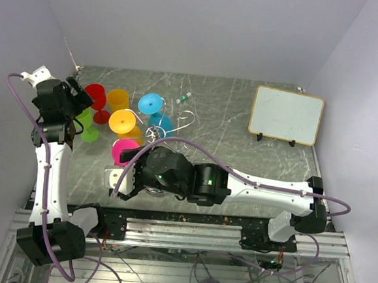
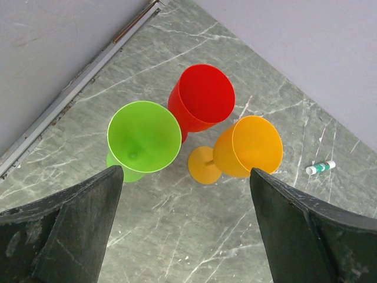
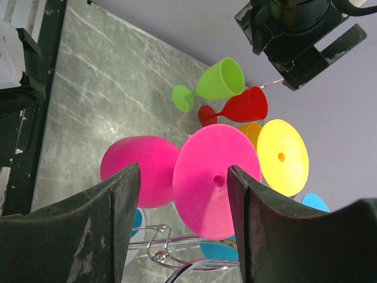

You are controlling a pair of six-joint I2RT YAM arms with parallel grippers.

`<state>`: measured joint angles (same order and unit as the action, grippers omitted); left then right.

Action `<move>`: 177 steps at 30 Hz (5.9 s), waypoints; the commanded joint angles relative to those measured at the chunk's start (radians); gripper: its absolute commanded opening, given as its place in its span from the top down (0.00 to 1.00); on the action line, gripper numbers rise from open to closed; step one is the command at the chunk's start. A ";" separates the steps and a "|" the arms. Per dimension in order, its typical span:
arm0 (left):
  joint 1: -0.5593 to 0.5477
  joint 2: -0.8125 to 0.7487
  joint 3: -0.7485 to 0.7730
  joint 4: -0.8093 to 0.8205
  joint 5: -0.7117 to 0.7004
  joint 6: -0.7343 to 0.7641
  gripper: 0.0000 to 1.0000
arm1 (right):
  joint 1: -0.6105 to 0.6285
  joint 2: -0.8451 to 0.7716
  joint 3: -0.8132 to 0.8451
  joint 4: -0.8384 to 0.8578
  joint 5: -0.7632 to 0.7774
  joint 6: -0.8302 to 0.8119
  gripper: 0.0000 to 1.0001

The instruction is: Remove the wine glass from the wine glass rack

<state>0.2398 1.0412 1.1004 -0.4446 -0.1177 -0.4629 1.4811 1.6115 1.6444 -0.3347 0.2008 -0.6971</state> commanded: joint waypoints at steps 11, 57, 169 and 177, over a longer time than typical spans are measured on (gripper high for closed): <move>0.013 -0.005 -0.003 0.035 0.023 0.005 0.01 | -0.034 0.027 0.068 -0.063 -0.036 0.018 0.69; 0.024 0.006 -0.005 0.038 0.036 0.003 0.01 | 0.005 0.003 0.087 -0.104 0.030 -0.012 0.40; 0.042 0.015 -0.017 0.051 0.067 -0.004 0.01 | 0.092 -0.125 -0.053 0.081 0.258 -0.189 1.00; 0.043 0.021 -0.020 0.054 0.066 -0.001 0.02 | 0.091 -0.245 -0.142 0.216 0.062 -0.011 1.00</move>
<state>0.2684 1.0634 1.0916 -0.4313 -0.0731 -0.4637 1.5711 1.4479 1.5536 -0.2432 0.3553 -0.8288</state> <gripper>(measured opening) 0.984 0.012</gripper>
